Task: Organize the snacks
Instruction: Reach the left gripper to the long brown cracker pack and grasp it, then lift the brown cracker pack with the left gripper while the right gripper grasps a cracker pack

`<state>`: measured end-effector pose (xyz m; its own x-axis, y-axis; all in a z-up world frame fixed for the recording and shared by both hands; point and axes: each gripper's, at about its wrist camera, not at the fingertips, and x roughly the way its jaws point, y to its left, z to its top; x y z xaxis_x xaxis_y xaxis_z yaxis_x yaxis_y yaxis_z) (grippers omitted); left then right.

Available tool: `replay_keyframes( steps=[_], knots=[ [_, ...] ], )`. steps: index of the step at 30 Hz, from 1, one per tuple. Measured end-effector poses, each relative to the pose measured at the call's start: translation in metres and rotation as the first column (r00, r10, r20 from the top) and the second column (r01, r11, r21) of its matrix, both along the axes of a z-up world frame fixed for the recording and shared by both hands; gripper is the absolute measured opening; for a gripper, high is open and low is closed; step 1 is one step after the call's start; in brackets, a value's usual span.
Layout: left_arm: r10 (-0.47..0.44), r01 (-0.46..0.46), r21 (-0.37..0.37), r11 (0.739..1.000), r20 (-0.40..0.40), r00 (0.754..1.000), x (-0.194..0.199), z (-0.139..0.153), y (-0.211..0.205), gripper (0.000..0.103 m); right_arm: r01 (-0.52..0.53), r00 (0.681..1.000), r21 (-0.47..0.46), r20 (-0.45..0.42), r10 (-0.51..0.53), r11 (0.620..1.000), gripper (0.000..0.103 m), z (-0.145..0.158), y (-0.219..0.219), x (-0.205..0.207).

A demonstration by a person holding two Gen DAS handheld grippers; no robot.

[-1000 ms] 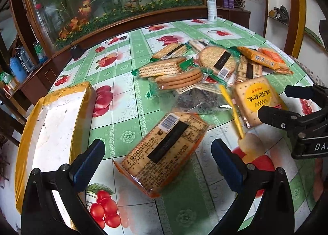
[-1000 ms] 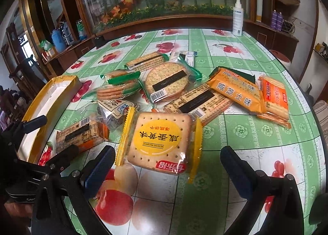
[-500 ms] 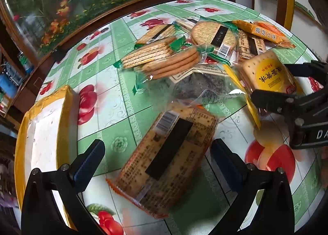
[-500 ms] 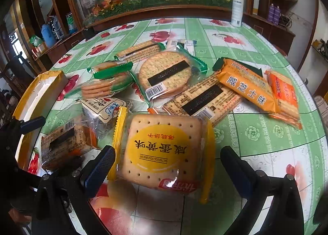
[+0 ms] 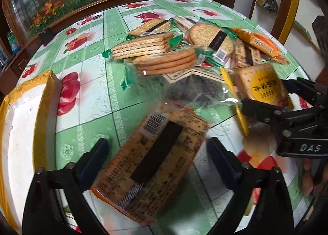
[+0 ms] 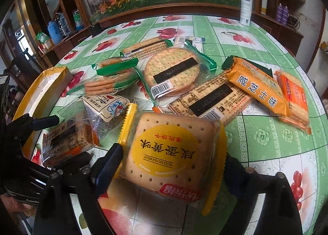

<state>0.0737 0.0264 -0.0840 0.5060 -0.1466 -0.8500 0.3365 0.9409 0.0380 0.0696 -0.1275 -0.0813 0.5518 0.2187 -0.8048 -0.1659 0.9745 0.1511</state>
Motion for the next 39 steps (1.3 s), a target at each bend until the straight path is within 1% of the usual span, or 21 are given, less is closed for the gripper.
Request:
replay_keyframes(
  steps=[1,3,4,5,6,8,11,13,14,15,17,18,20,23,28,31,36,39],
  knots=[
    [0.004,-0.004,-0.01,1.0,-0.001,1.0,-0.001,0.0,0.0,0.088,-0.004,1.0,-0.005,0.005,0.004,1.0,0.088,0.0,0.0,0.0],
    [0.009,-0.009,-0.029,1.0,0.003,1.0,-0.003,0.002,0.0,0.074,-0.016,1.0,-0.012,0.013,0.017,1.0,0.082,0.001,0.002,-0.002],
    [0.008,-0.008,-0.035,0.999,0.005,1.0,-0.005,0.003,0.0,0.071,-0.019,1.0,-0.015,0.018,0.019,1.0,0.081,0.002,0.002,-0.003],
    [0.007,-0.006,-0.027,1.0,0.012,1.0,-0.007,0.004,-0.002,0.069,-0.018,1.0,-0.02,0.025,0.019,1.0,0.078,0.003,0.002,-0.004],
    [0.005,-0.004,-0.029,1.0,0.016,1.0,-0.008,0.004,-0.003,0.065,-0.02,0.999,-0.021,0.031,0.02,1.0,0.076,0.004,0.001,-0.006],
    [0.008,-0.008,-0.027,1.0,0.026,1.0,-0.012,0.005,-0.004,0.06,-0.02,0.999,-0.014,0.034,0.021,1.0,0.075,0.007,0.001,-0.008],
    [0.031,-0.03,-0.034,0.999,0.039,0.999,-0.017,0.006,-0.002,0.059,-0.027,0.999,-0.026,0.045,0.028,0.999,0.073,0.01,-0.002,-0.012],
    [0.048,-0.045,-0.047,0.998,0.049,0.998,-0.023,0.008,0.001,0.058,-0.03,0.998,-0.024,0.057,0.031,0.999,0.069,0.014,-0.004,-0.017],
    [0.056,-0.053,-0.054,0.997,0.053,0.997,-0.024,0.009,0.002,0.058,-0.031,0.997,-0.025,0.064,0.033,0.999,0.064,0.017,-0.005,-0.019],
    [0.064,-0.06,-0.062,0.996,0.056,0.996,-0.026,0.011,0.004,0.057,-0.032,0.997,-0.027,0.071,0.033,0.999,0.056,0.02,-0.007,-0.022],
    [0.078,-0.072,-0.083,0.994,0.069,0.995,-0.031,0.016,0.008,0.056,-0.03,0.995,-0.036,0.092,0.033,0.999,0.048,0.028,-0.009,-0.027],
    [0.084,-0.078,-0.088,0.993,0.074,0.994,-0.033,0.018,0.009,0.054,-0.031,0.994,-0.04,0.102,0.034,0.999,0.045,0.032,-0.009,-0.03],
    [0.098,-0.089,-0.104,0.991,0.082,0.992,-0.037,0.022,0.013,0.054,-0.039,0.993,-0.05,0.113,0.044,0.998,0.041,0.037,-0.01,-0.032],
    [0.117,-0.106,-0.123,0.987,0.091,0.989,-0.041,0.027,0.018,0.054,-0.057,0.991,-0.038,0.12,0.061,0.998,0.038,0.042,-0.01,-0.036],
    [0.146,-0.13,-0.152,0.98,0.1,0.984,-0.043,0.03,0.026,0.054,-0.103,0.989,0.005,0.111,0.102,0.995,0.035,0.042,-0.006,-0.04],
    [0.164,-0.141,-0.174,0.975,0.125,0.979,-0.048,0.037,0.031,0.054,-0.129,0.985,0.019,0.117,0.126,0.991,0.032,0.044,-0.001,-0.045],
    [0.198,-0.162,-0.213,0.964,0.161,0.967,-0.056,0.052,0.044,0.054,-0.16,0.977,0.043,0.151,0.152,0.986,0.021,0.057,0.006,-0.05],
    [0.227,-0.182,-0.237,0.954,0.177,0.958,-0.061,0.061,0.055,0.054,-0.175,0.972,0.046,0.169,0.165,0.984,0.02,0.064,0.01,-0.051]
  ],
)
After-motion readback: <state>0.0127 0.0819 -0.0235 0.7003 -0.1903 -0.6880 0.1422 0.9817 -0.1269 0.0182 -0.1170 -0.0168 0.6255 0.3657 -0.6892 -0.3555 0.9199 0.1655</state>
